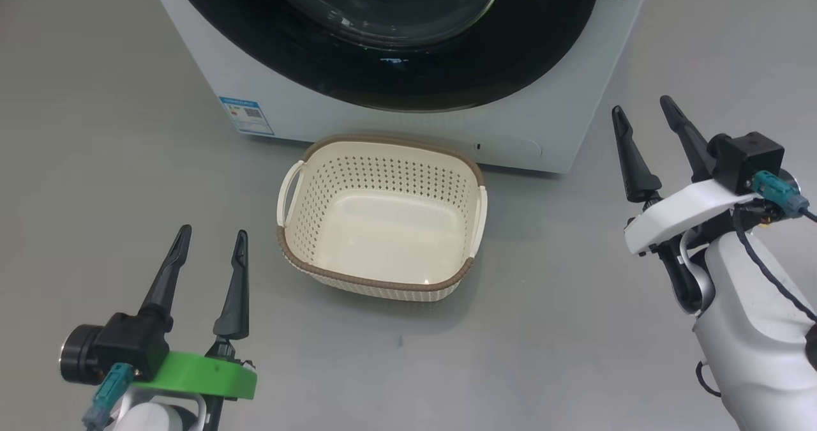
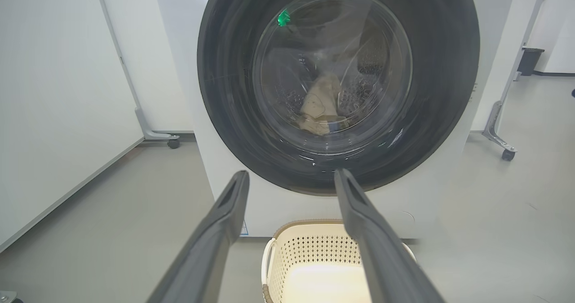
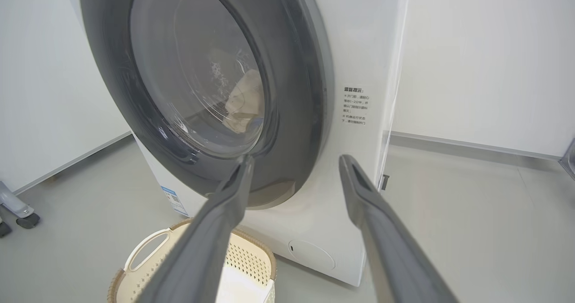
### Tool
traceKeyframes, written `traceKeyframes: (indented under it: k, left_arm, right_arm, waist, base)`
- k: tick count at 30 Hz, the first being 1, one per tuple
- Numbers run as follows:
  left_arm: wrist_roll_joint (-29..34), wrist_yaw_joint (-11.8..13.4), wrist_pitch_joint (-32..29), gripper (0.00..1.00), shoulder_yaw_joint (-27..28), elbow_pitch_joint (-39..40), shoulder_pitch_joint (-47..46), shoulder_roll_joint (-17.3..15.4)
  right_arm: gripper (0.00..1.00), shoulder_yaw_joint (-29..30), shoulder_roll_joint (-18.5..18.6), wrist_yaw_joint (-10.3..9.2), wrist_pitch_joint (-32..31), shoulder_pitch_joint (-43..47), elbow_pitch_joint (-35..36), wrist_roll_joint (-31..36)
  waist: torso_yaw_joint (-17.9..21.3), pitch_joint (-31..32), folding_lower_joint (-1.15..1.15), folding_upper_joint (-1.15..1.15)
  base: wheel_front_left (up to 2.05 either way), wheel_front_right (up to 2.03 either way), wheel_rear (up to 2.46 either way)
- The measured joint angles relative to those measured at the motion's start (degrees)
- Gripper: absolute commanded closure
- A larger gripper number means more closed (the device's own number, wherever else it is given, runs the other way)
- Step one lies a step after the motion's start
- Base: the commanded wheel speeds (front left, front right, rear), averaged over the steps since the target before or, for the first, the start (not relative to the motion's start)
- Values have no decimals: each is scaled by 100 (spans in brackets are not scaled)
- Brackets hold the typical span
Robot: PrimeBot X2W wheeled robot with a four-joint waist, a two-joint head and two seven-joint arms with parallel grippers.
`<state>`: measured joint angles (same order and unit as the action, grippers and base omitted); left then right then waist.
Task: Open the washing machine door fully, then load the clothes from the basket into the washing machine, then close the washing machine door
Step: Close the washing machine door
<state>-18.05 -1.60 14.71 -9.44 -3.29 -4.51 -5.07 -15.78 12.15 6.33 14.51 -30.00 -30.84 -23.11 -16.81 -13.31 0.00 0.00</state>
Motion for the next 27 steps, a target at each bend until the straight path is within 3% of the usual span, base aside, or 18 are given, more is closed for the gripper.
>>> traceKeyframes:
  k: [9,18,27]
  left_arm:
    - [1,-21,0,0,23,-188,273,-154]
    - [1,-19,-34,0,118,-218,584,-244]
    - [-1,-11,-59,0,147,-200,767,-280]
  right_arm:
    - [0,90,-145,-159,0,855,425,112]
    - [0,225,-185,-457,0,1623,915,268]
    - [0,267,-190,-597,0,2267,1469,361]
  waist:
    - [432,504,0,0]
    - [861,949,0,0]
    - [1194,1277,0,0]
  base:
    - [0,0,0]
    - [0,0,0]
    - [0,0,0]
